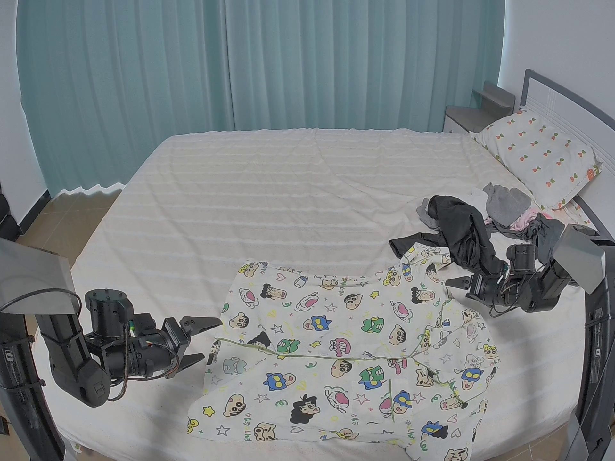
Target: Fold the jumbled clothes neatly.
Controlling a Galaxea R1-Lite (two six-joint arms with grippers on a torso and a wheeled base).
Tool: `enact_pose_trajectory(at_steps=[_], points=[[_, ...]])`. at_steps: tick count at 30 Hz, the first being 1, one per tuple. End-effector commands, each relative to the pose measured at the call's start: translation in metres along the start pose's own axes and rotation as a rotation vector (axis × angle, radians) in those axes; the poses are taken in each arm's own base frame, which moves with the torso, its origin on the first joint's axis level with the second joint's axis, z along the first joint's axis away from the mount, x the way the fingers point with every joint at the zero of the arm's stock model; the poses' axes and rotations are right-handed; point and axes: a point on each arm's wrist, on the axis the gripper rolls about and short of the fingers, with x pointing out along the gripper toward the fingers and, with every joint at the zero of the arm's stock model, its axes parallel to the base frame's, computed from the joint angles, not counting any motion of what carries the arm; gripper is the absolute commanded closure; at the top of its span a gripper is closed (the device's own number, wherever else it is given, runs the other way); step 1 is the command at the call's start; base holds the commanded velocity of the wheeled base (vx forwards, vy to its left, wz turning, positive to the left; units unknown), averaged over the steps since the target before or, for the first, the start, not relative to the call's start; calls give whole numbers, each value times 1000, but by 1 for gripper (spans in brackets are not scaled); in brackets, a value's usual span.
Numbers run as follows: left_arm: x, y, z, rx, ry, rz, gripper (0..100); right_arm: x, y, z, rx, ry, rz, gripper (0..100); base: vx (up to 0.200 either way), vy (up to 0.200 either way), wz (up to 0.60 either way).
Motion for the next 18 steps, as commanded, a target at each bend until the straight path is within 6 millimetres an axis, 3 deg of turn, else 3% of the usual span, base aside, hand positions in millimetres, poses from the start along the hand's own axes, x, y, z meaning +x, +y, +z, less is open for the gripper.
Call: enact_pose_trajectory(at_steps=[1,8,9,18], points=[[0,0,0,0,-1,-1,0,7,-5,-5,5,32,-8,0,0,0,0],[0,0,0,0,-1,-1,0,13,-5,-4,18,75,-16,0,0,0,0],[0,0,0,0,-1,-1,0,14,-3,-3,18,79,-15,100,0,0,0],[0,0,0,0,0,0,0,9,-5,0,35,84,6,100,0,0,0]])
